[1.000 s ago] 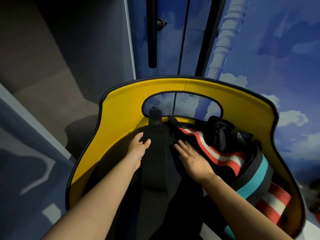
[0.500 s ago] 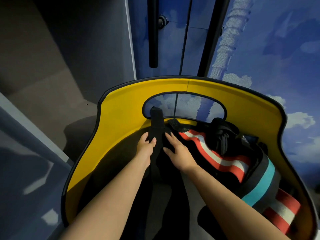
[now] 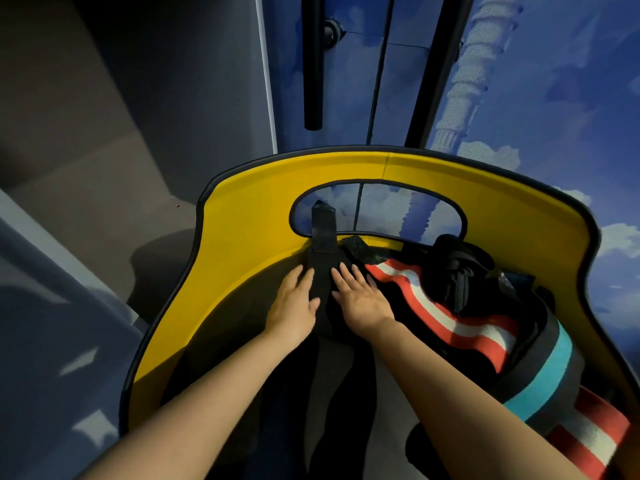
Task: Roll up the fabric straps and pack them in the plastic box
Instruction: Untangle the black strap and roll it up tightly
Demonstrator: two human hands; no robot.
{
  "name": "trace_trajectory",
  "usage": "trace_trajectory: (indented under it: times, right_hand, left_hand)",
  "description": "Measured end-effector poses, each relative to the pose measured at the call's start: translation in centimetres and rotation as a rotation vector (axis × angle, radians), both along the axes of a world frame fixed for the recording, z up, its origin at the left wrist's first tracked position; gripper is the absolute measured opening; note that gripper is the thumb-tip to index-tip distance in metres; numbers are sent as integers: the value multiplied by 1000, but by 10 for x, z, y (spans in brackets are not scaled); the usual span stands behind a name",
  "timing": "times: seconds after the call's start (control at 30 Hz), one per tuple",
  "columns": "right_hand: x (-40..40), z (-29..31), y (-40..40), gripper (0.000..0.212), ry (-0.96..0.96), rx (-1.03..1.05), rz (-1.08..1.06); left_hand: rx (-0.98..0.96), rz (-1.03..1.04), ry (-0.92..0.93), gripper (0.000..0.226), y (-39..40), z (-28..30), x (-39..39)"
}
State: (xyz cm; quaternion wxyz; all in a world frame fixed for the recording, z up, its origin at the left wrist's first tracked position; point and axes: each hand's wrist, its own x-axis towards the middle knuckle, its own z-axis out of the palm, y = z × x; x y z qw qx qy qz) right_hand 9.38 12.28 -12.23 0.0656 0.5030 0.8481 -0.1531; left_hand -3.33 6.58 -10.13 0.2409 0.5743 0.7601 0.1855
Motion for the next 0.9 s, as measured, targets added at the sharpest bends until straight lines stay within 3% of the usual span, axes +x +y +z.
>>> trace_trajectory:
  times: [0.1, 0.23, 0.43, 0.63, 0.9]
  right_hand:
    - [-2, 1, 3, 52, 0, -21, -16]
    - [-3, 4, 0, 52, -21, -5, -24]
    - [8, 12, -25, 54, 119, 15, -10]
    - [27, 19, -67, 58, 170, -108, 63]
    - [41, 13, -116, 55, 34, -117, 40]
  left_hand:
    - [-151, -236, 12, 50, -27, 5, -4]
    - [-361, -312, -176, 49, -39, 17, -7]
    - [-394, -560, 230, 50, -44, 12, -12]
    - [-311, -517, 532, 54, -55, -1, 1]
    - [-338, -478, 493, 54, -90, 17, 28]
